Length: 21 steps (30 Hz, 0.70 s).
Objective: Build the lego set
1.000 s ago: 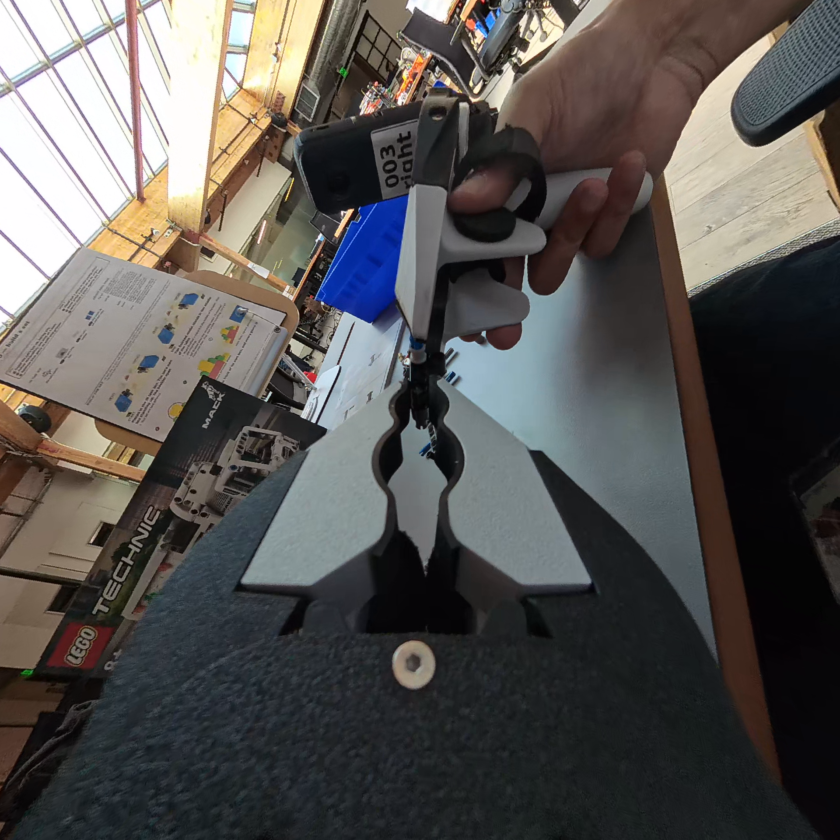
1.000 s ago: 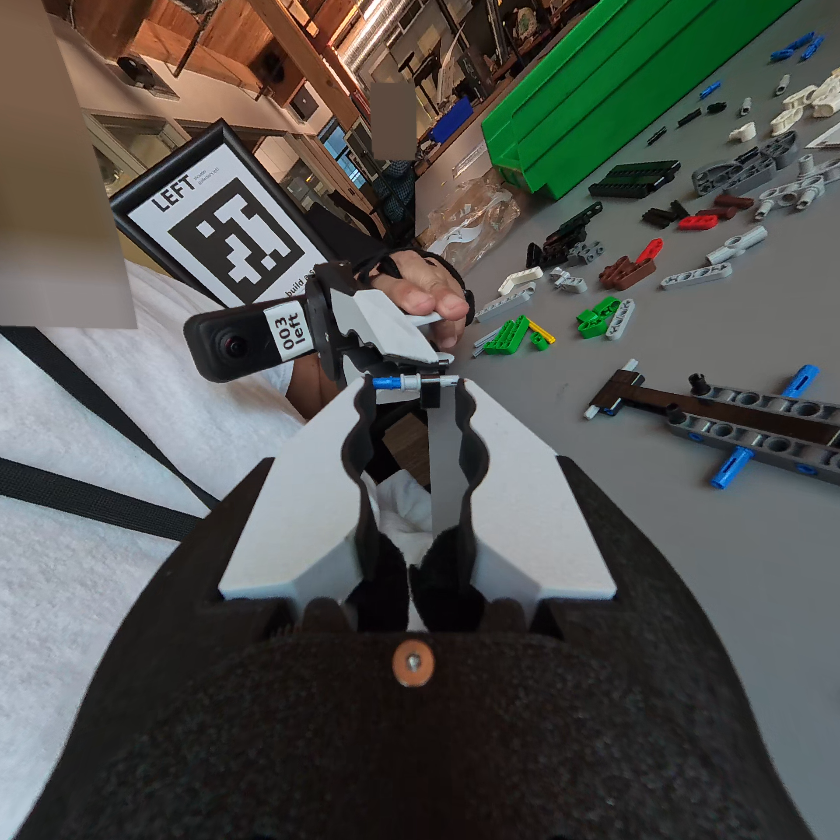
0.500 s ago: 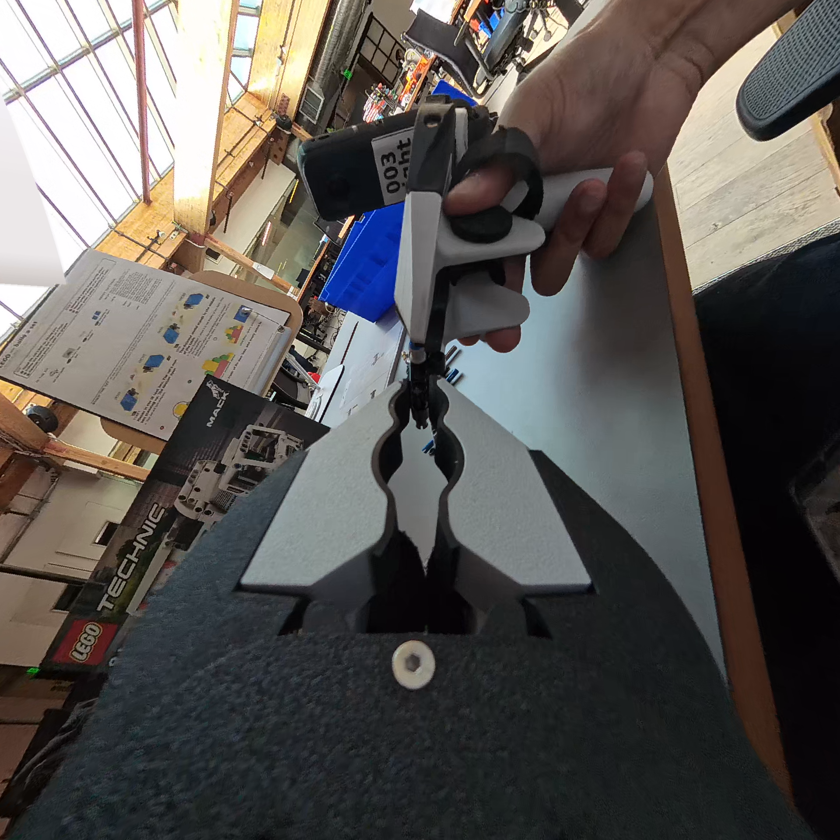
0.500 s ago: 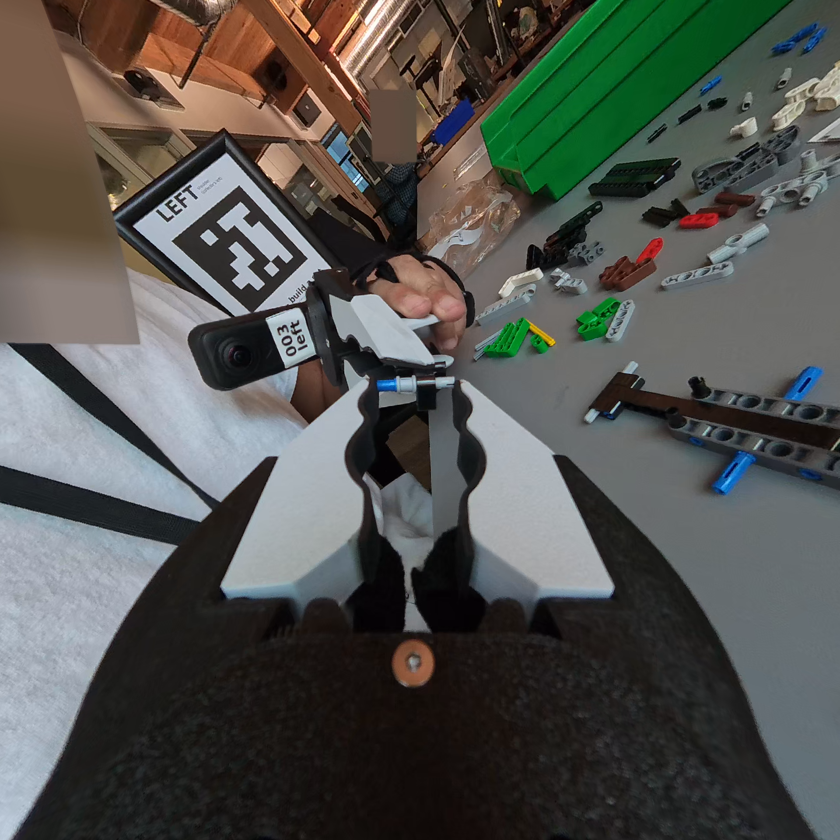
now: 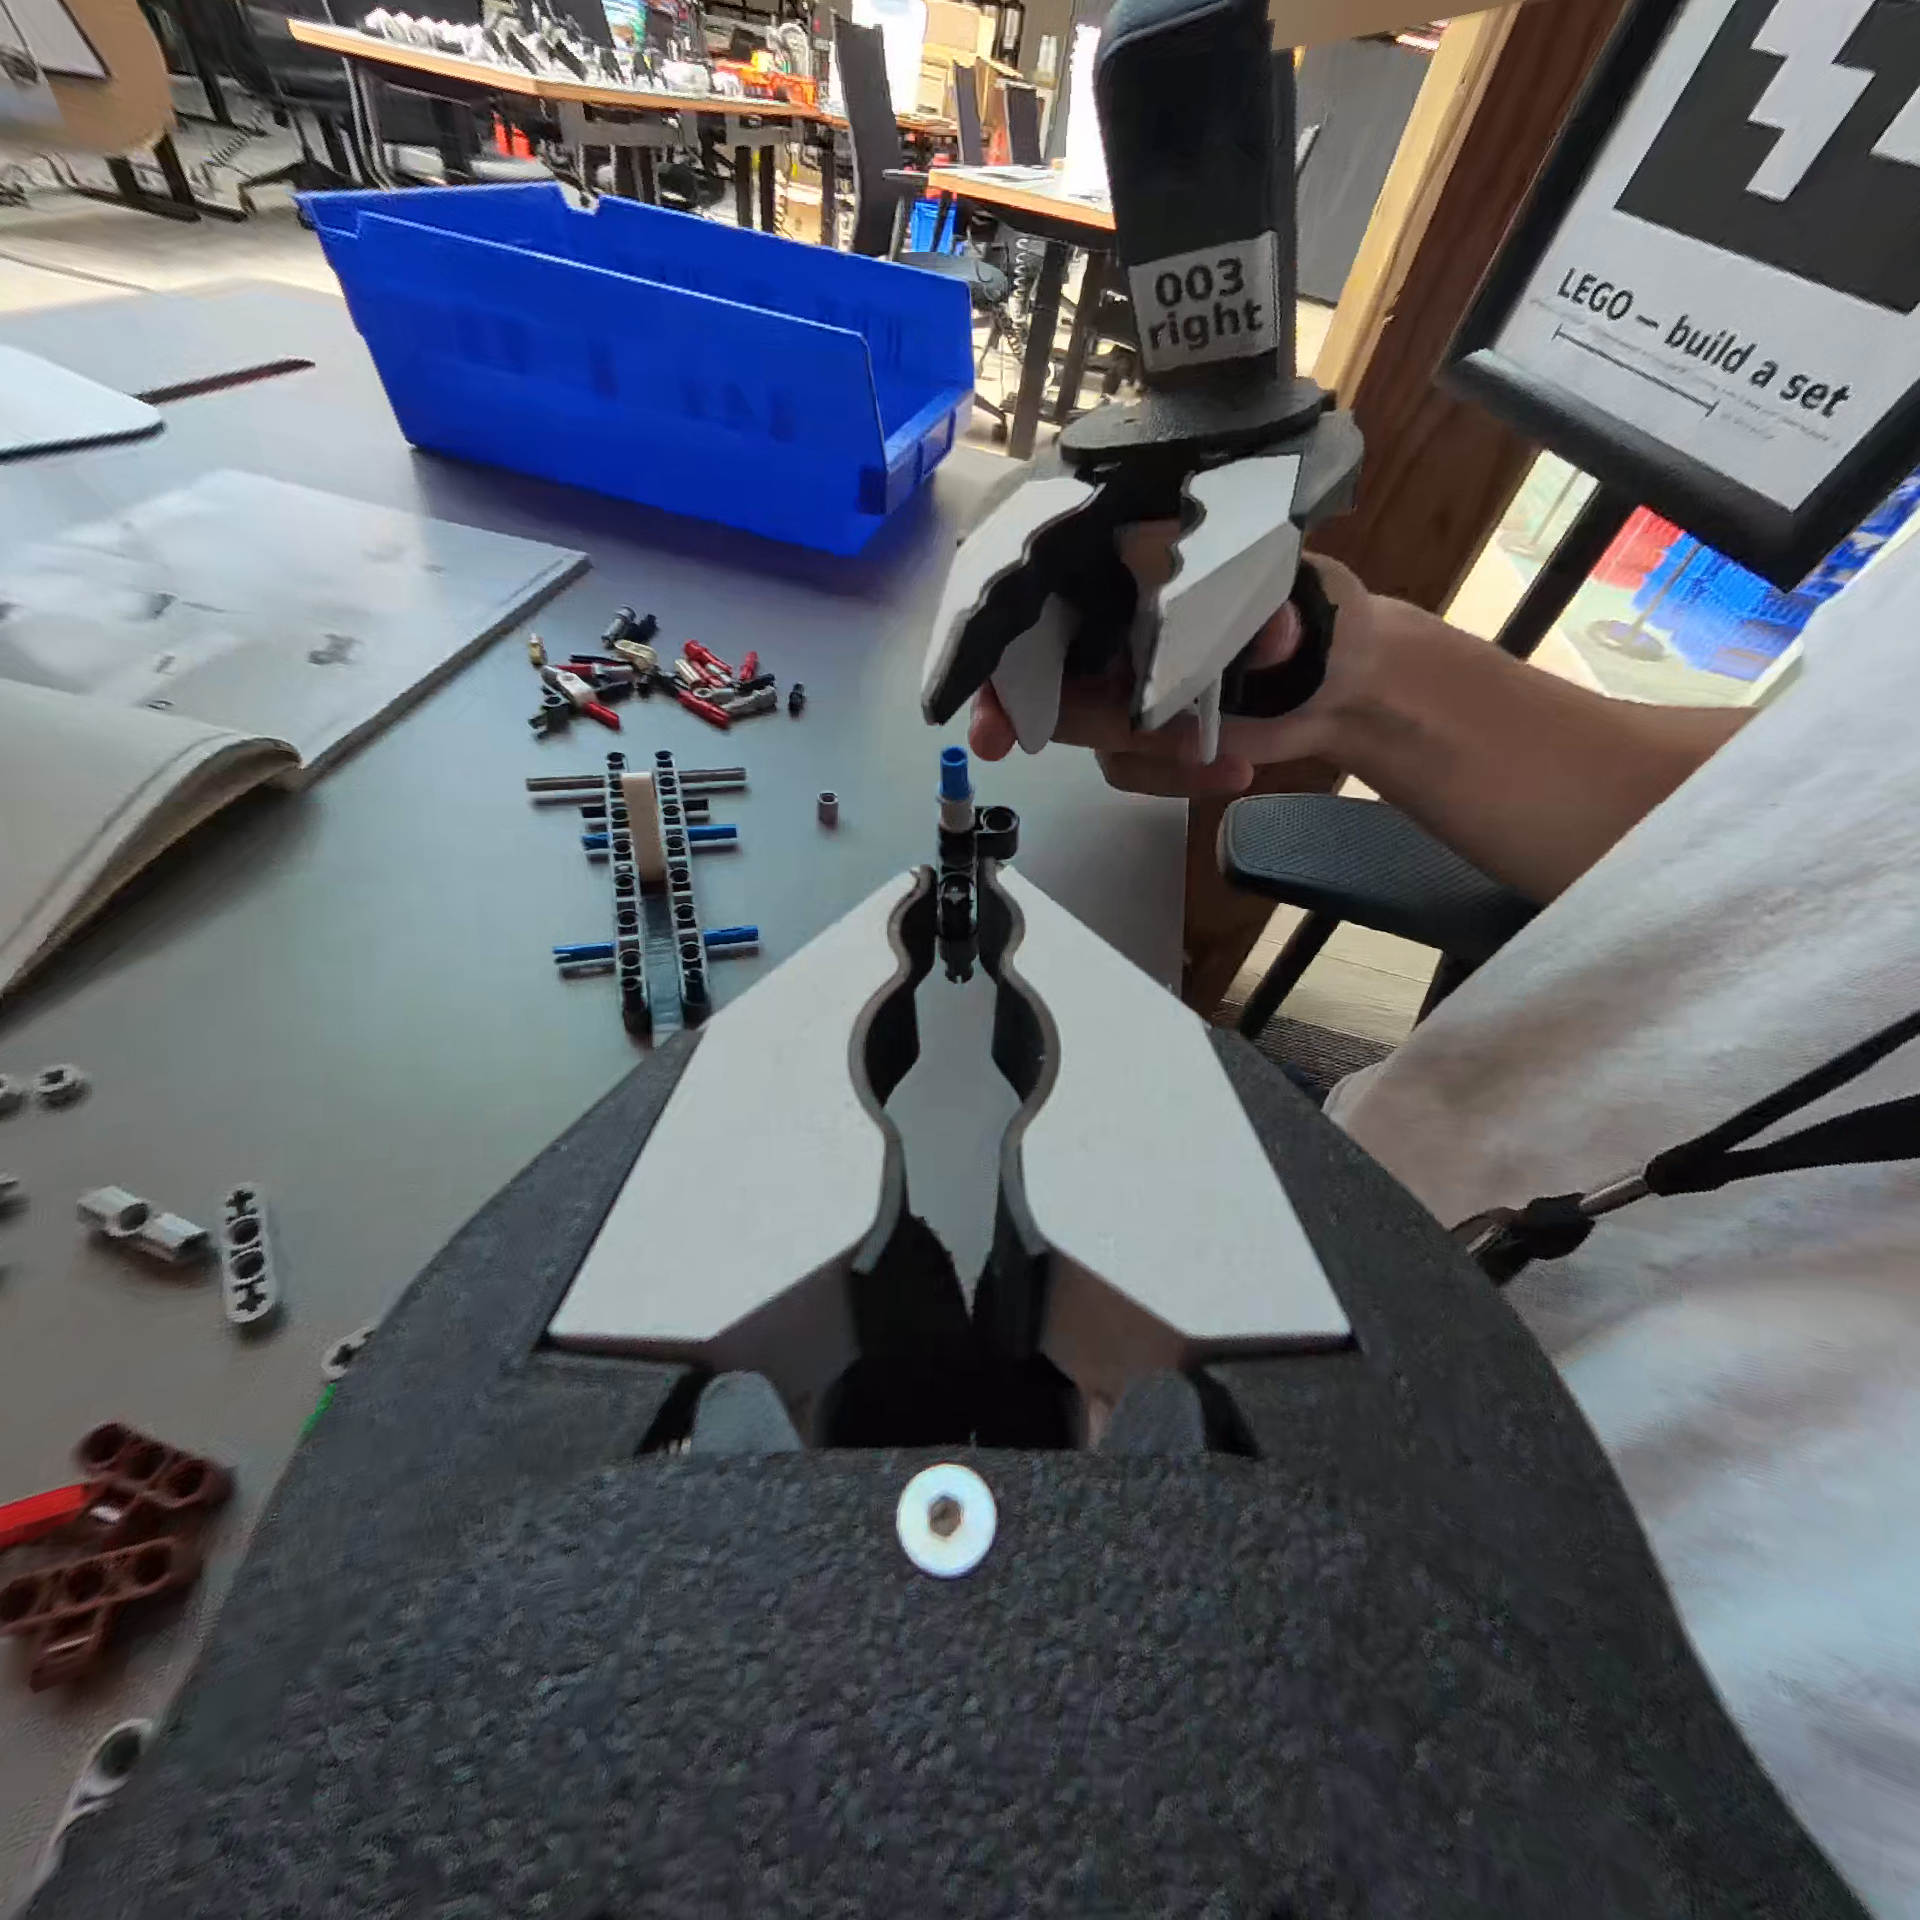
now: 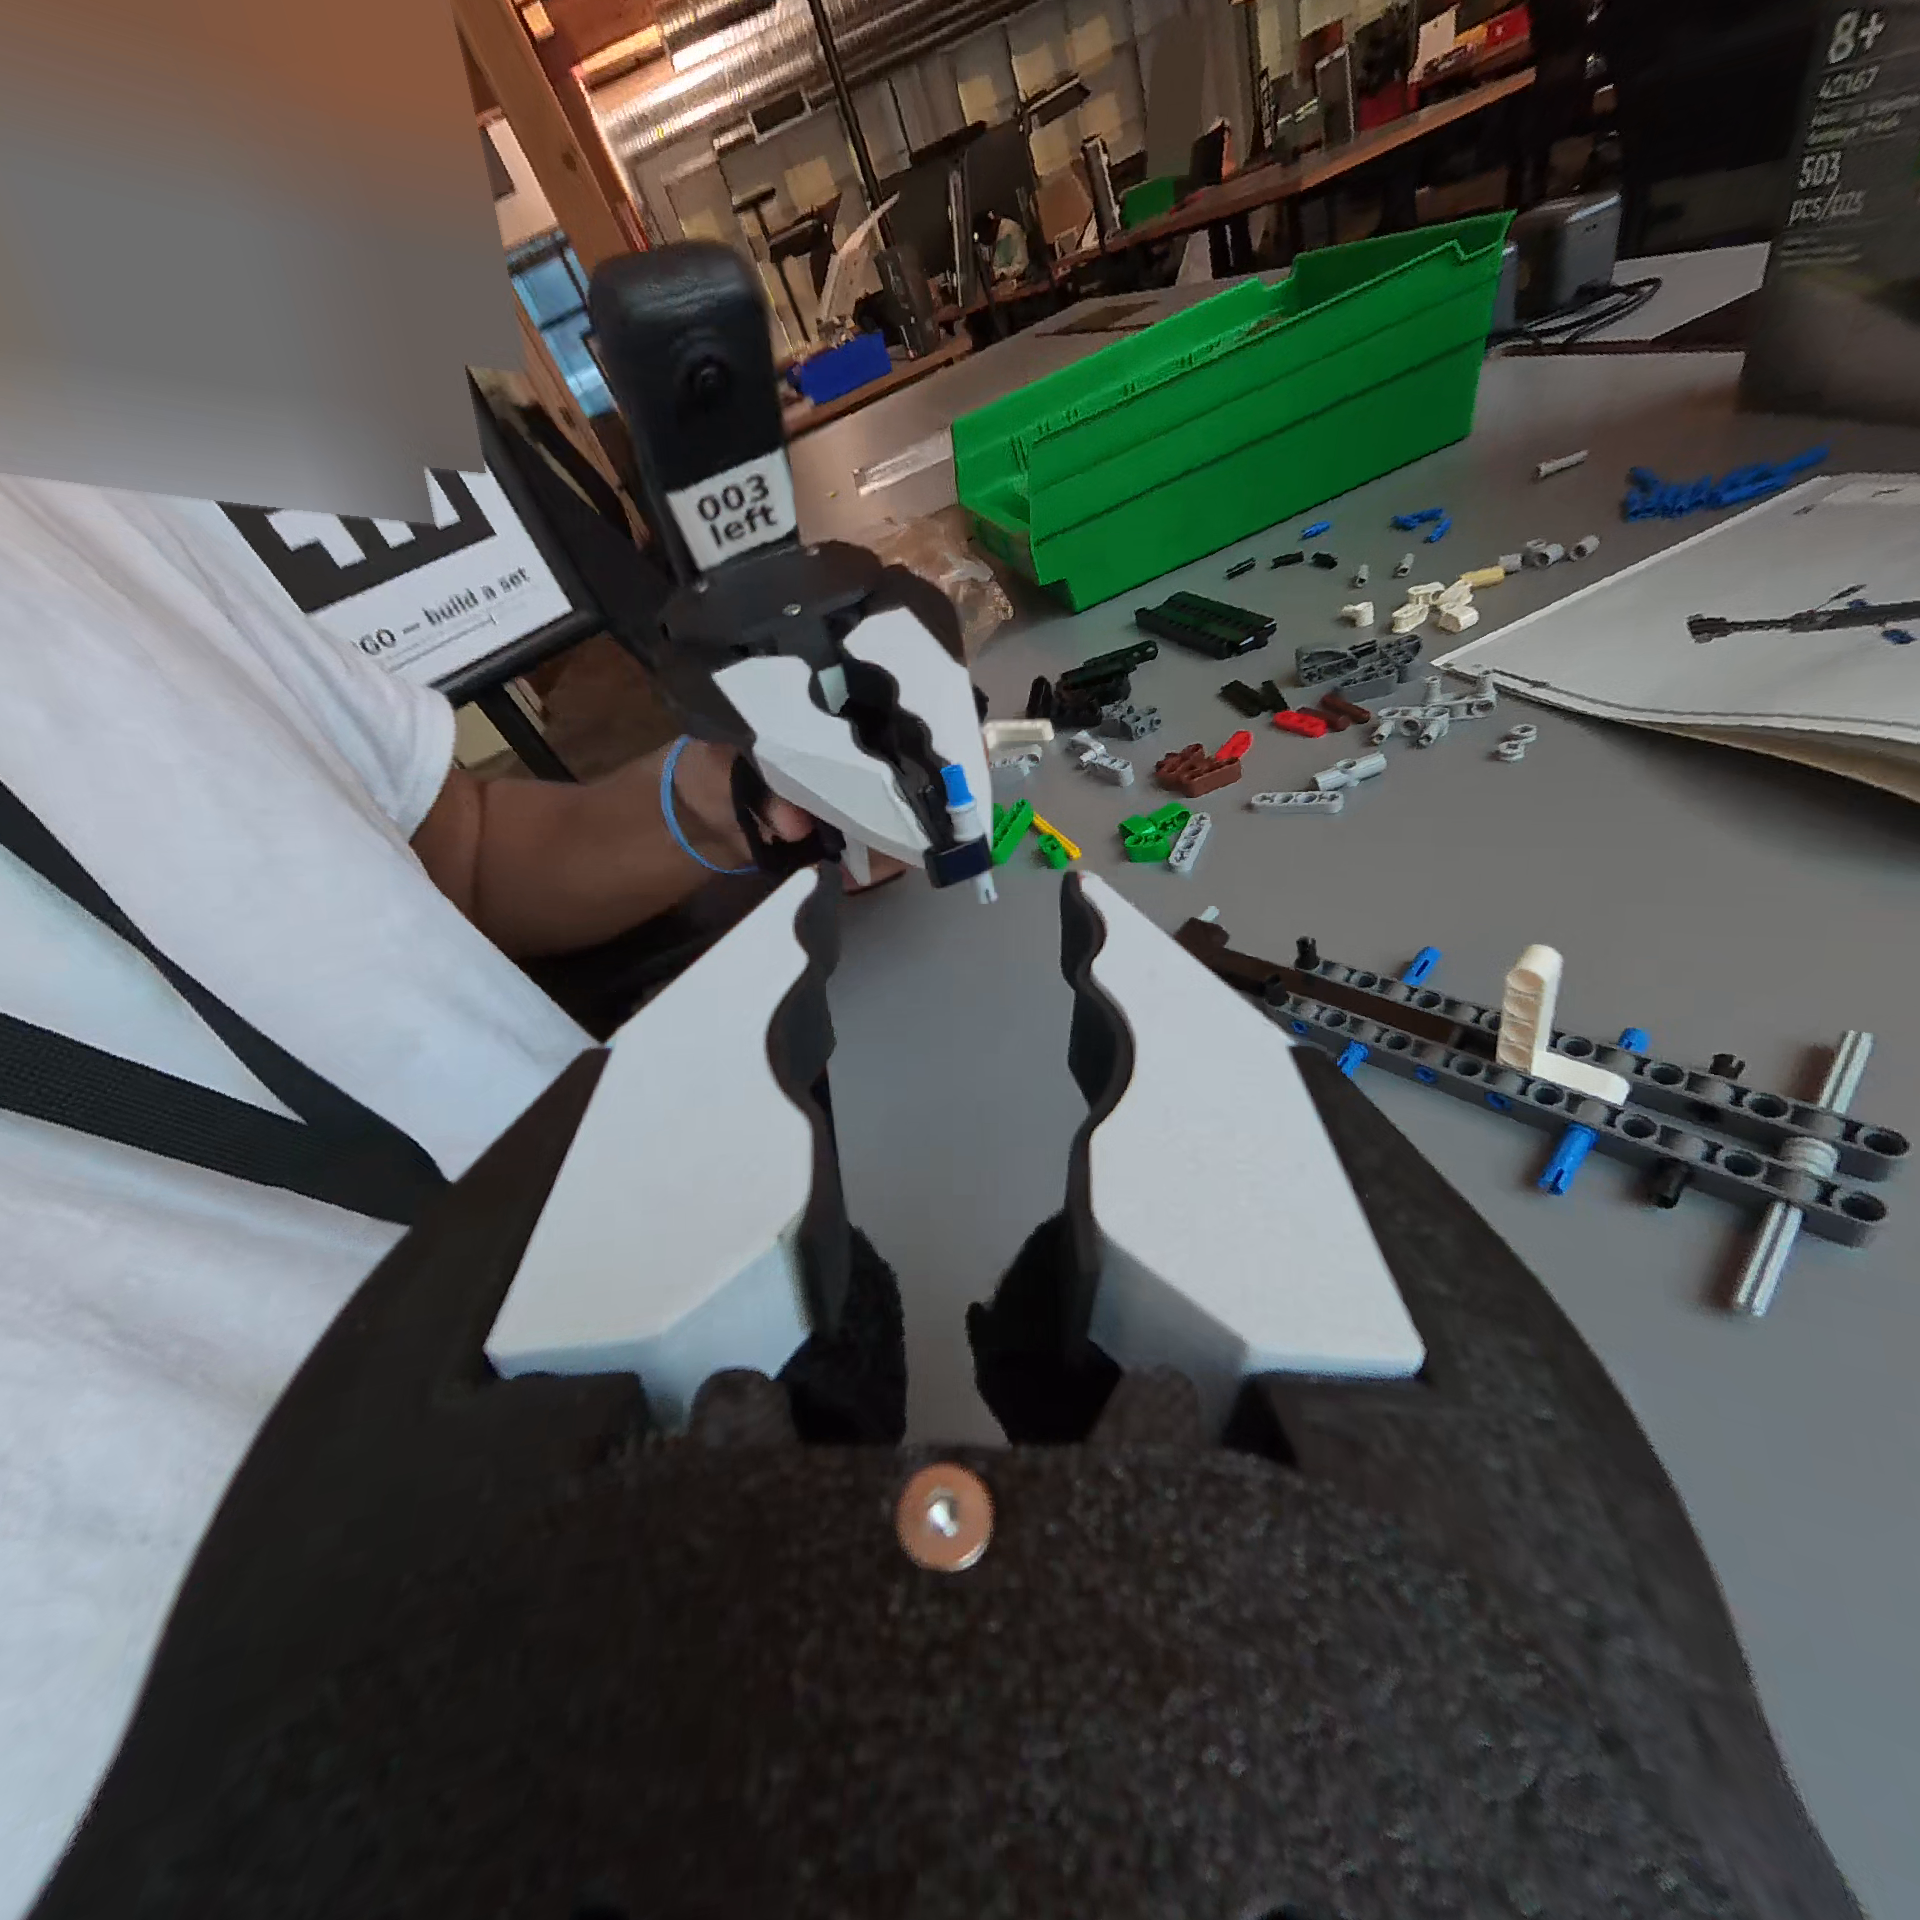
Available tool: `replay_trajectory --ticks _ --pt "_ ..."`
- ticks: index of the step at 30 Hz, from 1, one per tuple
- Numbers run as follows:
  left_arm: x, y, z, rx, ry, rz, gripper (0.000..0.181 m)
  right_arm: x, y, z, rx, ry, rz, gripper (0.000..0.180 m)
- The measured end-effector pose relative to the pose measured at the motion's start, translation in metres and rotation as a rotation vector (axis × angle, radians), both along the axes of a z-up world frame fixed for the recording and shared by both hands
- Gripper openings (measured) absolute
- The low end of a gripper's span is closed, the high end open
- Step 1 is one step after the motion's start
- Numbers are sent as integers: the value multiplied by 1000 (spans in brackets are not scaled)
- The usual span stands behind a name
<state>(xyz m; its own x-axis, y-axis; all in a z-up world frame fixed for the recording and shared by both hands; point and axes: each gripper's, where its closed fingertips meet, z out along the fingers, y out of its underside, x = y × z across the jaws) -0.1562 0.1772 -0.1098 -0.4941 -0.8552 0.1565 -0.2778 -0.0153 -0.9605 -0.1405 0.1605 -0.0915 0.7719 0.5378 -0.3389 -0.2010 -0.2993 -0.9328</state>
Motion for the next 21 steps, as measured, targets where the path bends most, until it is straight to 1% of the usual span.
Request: replay_trajectory --ticks 2,5,8,10,11,16,19,21 --pt "-3 -13 0 -46 12 -103 6 -6 -4 -6 8 -79 14 38" --pt "-5 -27 10 -104 -19 -225 6 -18 -11 -8 18 -62 76 38" --pt "-1 -33 13 -113 -21 -280 6 -20 -14 -2 53 -24 90 28" --pt "2 -37 14 -127 -20 -300 6 -20 -16 0 63 -5 94 18" --pt "5 -38 13 -123 -11 -301 6 -19 -15 -2 64 -10 79 15" --pt "16 -41 9 -160 21 -294 7 -6 -16 -5 89 -56 5 14" --pt "27 -33 2 -120 61 -216 11 4 -12 -10 86 -156 -76 14" --pt "37 -21 -4 -90 110 -120 18 16 -9 -15 69 -264 -156 14"
